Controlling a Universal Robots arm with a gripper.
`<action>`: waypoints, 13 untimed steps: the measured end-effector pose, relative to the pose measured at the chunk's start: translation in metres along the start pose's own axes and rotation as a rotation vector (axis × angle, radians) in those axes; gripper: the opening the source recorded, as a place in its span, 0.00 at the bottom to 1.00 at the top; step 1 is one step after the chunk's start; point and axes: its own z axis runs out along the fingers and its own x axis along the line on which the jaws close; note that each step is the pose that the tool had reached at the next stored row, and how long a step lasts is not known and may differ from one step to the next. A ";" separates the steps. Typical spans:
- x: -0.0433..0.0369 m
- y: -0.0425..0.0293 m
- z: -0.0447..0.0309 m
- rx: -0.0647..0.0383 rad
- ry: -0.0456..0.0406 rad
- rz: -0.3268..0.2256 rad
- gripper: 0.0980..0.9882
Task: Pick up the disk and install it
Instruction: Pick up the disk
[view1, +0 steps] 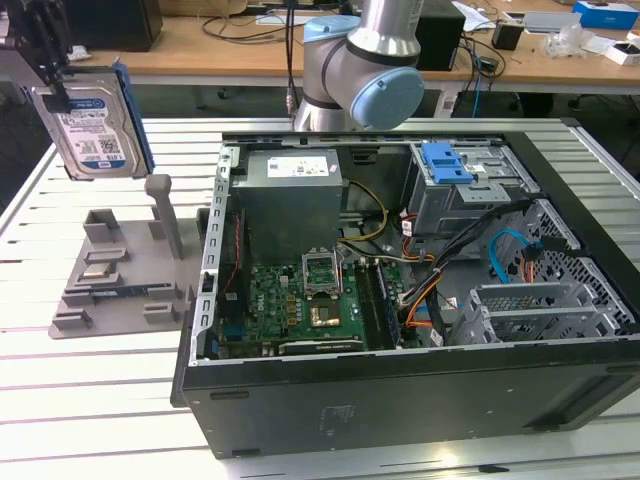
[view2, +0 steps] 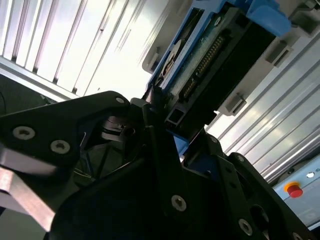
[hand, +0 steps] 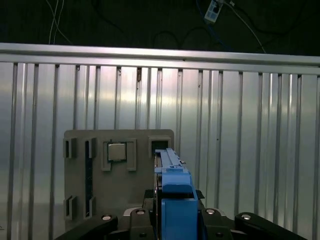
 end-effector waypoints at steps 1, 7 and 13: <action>0.0000 0.0000 -0.0013 0.000 0.0000 0.000 0.30; -0.0004 0.0004 -0.0138 0.000 0.0000 0.000 0.30; -0.0005 0.0005 -0.0212 0.000 0.0000 0.000 0.30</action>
